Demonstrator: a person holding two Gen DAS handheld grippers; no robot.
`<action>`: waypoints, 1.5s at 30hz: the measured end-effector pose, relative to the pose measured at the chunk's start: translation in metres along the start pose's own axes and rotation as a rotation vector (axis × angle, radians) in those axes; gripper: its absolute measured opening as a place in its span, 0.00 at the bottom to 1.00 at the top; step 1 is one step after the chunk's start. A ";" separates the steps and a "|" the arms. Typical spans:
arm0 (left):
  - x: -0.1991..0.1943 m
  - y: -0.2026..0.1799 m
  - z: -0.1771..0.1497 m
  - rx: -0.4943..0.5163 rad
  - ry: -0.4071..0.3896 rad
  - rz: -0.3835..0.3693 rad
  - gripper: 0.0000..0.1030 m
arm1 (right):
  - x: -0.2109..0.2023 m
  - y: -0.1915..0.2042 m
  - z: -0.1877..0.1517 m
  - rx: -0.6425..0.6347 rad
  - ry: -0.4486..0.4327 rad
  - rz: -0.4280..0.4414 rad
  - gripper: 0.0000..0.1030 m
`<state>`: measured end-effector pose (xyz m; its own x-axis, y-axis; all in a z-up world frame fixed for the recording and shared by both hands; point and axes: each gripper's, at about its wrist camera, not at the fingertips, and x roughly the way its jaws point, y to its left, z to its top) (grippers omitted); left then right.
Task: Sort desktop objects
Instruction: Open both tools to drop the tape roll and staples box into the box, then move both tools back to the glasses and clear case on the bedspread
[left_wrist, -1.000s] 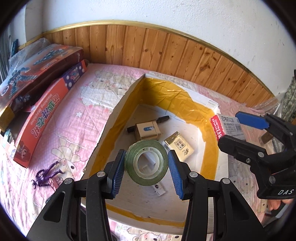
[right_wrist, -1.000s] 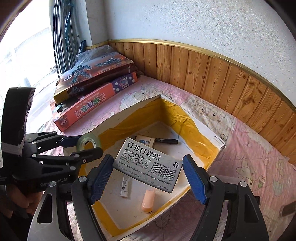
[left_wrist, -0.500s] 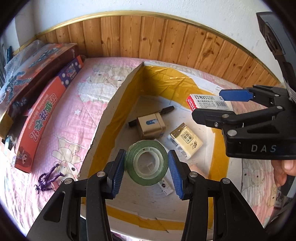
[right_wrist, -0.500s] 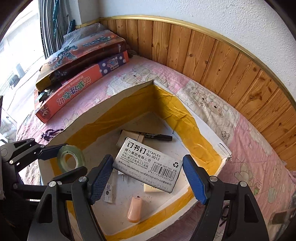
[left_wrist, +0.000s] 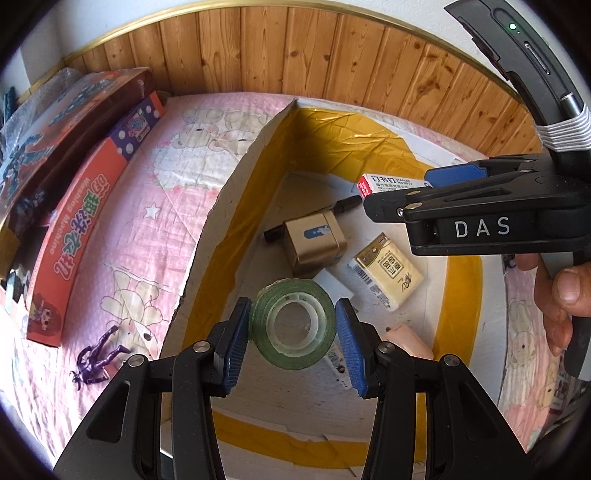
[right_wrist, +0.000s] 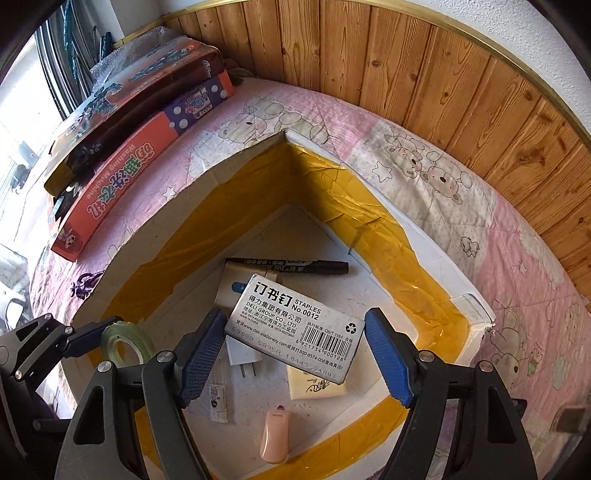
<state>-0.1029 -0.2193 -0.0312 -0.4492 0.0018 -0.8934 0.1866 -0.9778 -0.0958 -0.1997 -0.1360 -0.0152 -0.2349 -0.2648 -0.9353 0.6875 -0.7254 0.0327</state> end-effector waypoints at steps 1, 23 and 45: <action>0.002 0.001 0.000 -0.001 0.009 -0.004 0.47 | 0.003 0.000 0.002 0.002 0.006 -0.003 0.75; 0.004 0.003 -0.004 0.047 0.064 0.013 0.49 | 0.024 -0.032 0.003 0.140 0.034 -0.010 0.80; -0.060 -0.019 -0.009 0.042 -0.125 -0.014 0.51 | -0.113 -0.052 -0.085 0.115 -0.230 0.183 0.80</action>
<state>-0.0718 -0.1989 0.0207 -0.5575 -0.0085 -0.8302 0.1442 -0.9857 -0.0868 -0.1508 -0.0147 0.0585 -0.2726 -0.5246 -0.8065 0.6535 -0.7162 0.2450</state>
